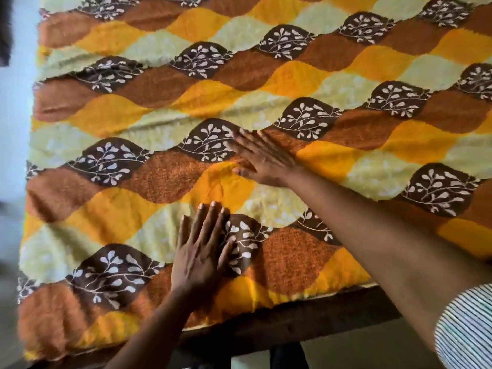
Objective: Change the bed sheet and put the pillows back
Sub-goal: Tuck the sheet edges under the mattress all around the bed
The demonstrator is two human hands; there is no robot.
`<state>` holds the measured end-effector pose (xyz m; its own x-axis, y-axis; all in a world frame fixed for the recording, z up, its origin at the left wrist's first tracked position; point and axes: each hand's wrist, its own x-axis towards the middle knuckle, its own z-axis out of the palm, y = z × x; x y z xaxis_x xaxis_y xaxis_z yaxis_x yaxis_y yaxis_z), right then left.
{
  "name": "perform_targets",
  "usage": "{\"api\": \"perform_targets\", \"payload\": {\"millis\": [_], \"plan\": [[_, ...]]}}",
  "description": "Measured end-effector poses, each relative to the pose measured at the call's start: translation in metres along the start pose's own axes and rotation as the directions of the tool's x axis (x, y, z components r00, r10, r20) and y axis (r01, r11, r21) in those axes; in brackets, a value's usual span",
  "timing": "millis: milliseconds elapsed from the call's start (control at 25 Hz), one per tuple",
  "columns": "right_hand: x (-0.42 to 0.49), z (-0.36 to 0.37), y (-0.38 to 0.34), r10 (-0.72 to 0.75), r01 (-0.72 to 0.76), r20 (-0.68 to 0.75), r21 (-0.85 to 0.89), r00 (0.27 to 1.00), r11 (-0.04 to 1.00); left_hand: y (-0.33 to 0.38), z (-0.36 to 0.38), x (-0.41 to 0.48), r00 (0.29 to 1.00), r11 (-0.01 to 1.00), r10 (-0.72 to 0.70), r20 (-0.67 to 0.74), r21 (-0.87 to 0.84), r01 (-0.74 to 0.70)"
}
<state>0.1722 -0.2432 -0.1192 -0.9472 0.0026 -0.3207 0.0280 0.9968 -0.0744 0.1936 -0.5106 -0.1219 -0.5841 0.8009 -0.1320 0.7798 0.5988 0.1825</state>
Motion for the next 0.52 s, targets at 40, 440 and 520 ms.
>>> {"api": "perform_targets", "payload": {"millis": [40,440,520], "plan": [[0.006,0.006,0.001,-0.009,0.008,-0.024,-0.035,1.0,0.999,-0.001,0.001,-0.001,1.0,1.0,0.001,0.003,0.005,-0.001],[-0.073,0.049,-0.036,-0.524,0.514,-0.114,-0.103,0.844,0.851,-0.018,-0.002,-0.038,0.995,0.991,0.057,0.086,0.116,-0.067],[-0.1,0.058,-0.048,-0.566,0.559,-0.091,-0.086,0.82,0.824,-0.017,-0.004,-0.043,0.99,0.99,0.071,0.123,0.116,-0.086]]}}
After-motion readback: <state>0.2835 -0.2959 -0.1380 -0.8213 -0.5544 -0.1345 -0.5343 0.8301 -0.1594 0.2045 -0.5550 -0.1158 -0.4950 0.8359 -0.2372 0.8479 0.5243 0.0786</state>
